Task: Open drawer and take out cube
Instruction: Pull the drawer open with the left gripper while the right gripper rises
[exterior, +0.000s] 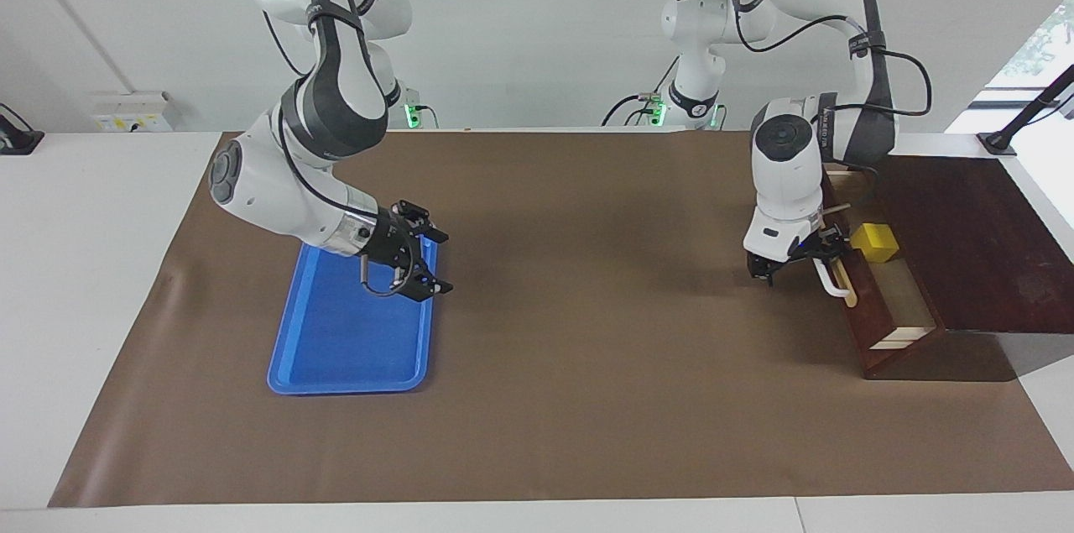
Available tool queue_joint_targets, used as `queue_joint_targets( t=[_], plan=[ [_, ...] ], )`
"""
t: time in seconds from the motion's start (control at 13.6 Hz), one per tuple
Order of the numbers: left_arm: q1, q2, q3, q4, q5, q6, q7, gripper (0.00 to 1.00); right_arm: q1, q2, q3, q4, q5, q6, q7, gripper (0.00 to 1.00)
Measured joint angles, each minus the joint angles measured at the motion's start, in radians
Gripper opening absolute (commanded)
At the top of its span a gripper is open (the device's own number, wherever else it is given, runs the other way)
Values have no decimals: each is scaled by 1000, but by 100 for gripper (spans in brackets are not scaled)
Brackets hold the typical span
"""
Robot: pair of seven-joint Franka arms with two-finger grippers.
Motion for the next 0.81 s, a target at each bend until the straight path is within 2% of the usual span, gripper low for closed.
queue_joint_targets(
  t=[0.22,0.81],
  plan=[
    [-14,29,-57,44,-44,-24,-47,100,38,11,1,0,0,40,49,96],
    [-14,41,-113,69,-105,-37,-113,100,95,25,1,0,0,83,52,96]
  ],
)
